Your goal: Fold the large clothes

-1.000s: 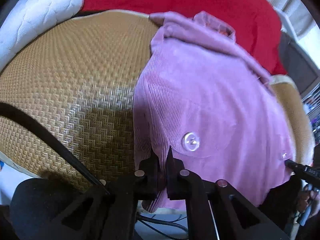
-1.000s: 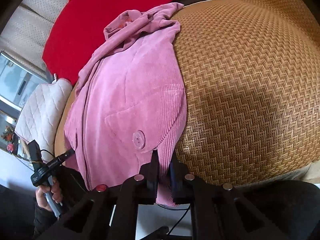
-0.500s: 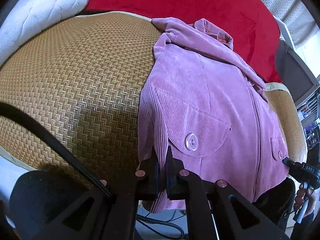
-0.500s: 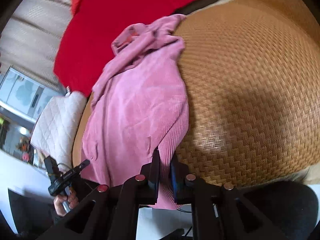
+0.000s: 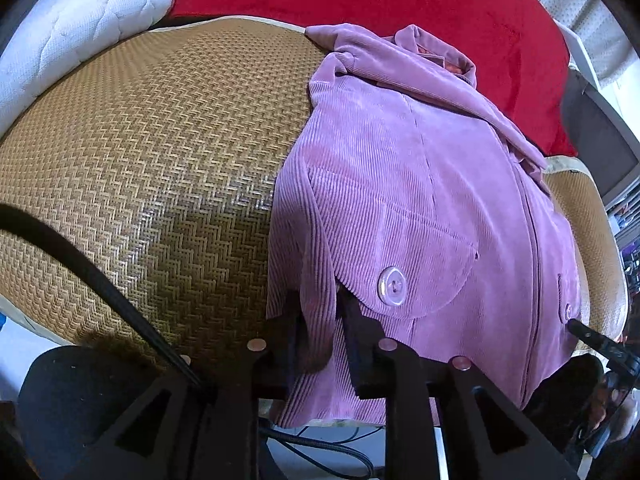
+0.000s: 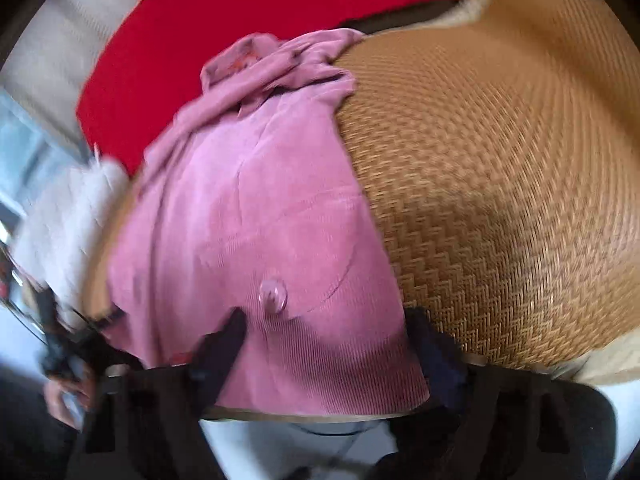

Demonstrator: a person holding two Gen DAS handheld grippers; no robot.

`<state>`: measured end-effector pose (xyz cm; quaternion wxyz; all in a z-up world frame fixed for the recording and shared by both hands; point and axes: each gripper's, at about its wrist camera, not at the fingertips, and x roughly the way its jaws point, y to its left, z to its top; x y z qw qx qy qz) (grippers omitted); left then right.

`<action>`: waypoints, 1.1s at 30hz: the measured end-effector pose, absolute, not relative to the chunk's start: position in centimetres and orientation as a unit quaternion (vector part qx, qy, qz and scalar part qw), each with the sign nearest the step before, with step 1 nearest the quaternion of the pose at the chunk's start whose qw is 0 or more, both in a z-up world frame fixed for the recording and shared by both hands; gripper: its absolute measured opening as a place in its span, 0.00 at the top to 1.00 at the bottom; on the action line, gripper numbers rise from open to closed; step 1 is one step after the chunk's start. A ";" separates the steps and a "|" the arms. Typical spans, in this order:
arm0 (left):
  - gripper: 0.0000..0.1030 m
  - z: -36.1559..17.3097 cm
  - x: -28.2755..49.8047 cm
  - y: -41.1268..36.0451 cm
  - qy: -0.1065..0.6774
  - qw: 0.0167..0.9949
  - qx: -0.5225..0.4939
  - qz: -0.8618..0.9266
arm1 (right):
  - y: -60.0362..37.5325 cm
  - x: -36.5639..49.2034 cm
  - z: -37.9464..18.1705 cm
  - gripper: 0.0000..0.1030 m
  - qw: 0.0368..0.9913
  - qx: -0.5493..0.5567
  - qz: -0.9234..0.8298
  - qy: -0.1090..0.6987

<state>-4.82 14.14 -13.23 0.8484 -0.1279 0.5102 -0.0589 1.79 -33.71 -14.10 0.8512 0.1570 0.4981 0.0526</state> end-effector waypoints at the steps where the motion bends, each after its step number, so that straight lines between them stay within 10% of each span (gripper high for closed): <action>1: 0.81 -13.2 -4.8 14.0 0.511 0.848 -0.124 -0.059 | -33.6 1.9 -14.3 0.80 0.848 0.159 0.055 0.503; 7: 0.95 -11.5 -5.2 14.0 0.490 0.860 -0.122 -0.075 | -34.9 1.8 -14.0 0.91 0.825 0.234 0.106 0.503; 33: 0.96 -12.8 -2.9 13.3 0.497 0.854 -0.137 -0.069 | -41.0 0.4 -15.2 0.86 0.782 0.362 0.178 0.475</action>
